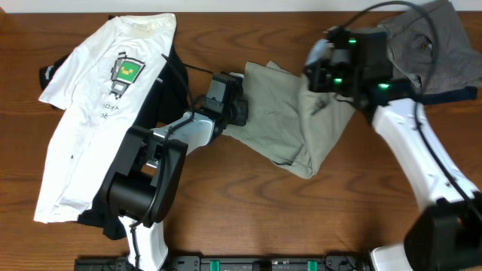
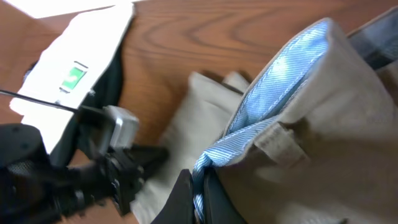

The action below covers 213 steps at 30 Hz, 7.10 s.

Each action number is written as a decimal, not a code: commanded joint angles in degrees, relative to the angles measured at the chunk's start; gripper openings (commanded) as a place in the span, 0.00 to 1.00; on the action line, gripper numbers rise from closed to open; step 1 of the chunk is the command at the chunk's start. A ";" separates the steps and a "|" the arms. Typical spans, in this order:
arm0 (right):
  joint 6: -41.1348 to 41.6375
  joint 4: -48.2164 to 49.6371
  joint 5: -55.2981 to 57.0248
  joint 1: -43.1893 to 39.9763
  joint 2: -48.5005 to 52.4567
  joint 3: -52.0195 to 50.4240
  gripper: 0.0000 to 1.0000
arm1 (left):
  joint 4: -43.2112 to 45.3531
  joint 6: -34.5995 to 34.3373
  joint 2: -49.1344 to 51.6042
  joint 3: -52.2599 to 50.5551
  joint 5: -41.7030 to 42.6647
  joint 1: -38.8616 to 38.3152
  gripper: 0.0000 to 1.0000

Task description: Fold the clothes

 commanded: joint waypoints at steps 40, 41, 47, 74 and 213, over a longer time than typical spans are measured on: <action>-1.40 19.74 -2.93 15.50 11.91 1.18 0.01 | -20.92 -2.91 -29.49 0.42 0.15 14.51 0.06; -1.90 20.04 -3.69 16.17 12.28 1.18 0.09 | -20.94 -2.89 -30.05 0.42 0.15 14.84 0.06; -3.54 19.34 -7.32 18.91 13.92 1.20 0.84 | -22.38 -2.89 -30.25 0.42 0.15 16.17 0.07; -14.51 -16.94 -4.96 -3.02 8.31 5.81 0.91 | -26.36 1.73 -7.41 12.26 10.27 17.33 0.17; -8.63 -41.99 28.72 14.51 30.27 39.78 0.01 | -33.59 -4.59 -10.43 11.74 4.79 41.62 0.55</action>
